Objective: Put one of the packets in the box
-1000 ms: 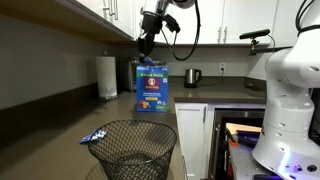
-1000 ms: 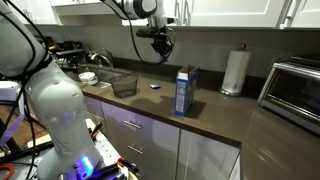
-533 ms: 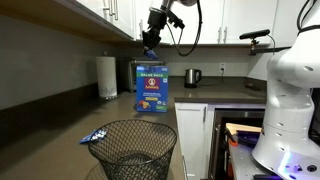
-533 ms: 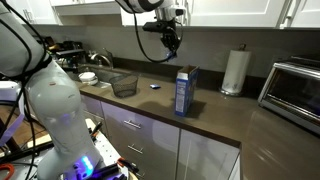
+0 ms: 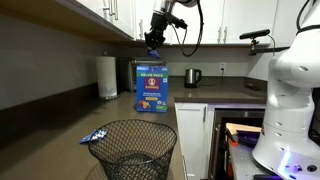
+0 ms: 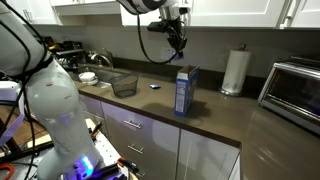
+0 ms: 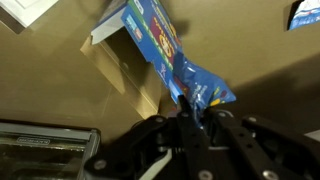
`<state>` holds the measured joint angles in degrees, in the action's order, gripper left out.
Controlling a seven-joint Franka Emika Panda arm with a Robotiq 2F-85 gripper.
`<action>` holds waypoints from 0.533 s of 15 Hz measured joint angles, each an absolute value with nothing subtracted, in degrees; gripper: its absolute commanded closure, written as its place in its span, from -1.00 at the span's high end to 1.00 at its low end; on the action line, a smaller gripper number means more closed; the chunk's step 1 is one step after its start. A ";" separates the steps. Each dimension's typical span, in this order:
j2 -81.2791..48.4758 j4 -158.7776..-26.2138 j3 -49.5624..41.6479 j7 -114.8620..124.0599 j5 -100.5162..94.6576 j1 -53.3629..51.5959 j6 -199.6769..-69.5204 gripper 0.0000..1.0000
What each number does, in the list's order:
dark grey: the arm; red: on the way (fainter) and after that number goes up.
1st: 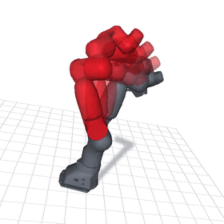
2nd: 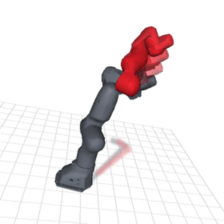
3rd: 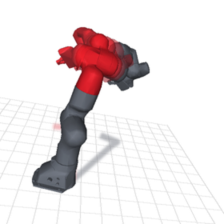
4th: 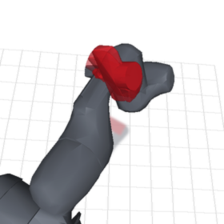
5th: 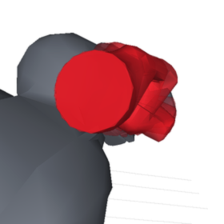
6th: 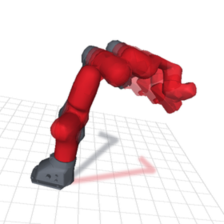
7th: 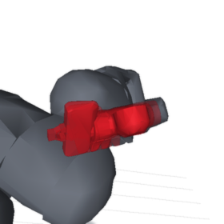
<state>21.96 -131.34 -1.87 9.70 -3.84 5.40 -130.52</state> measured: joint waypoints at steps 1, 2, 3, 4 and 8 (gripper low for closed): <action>21.70 -131.32 -1.83 10.65 -4.33 5.79 -130.66 -0.78; 21.37 -131.29 -1.82 11.64 -4.92 6.15 -130.82 -0.79; 20.95 -131.26 -1.78 12.61 -5.46 6.50 -131.06 -0.81; 20.47 -131.23 -1.76 13.48 -5.97 6.80 -131.32 -0.81; 18.65 -131.23 -1.71 16.52 -7.92 7.92 -132.99 -0.81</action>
<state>18.65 -131.23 -1.71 16.52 -7.92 7.92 -132.99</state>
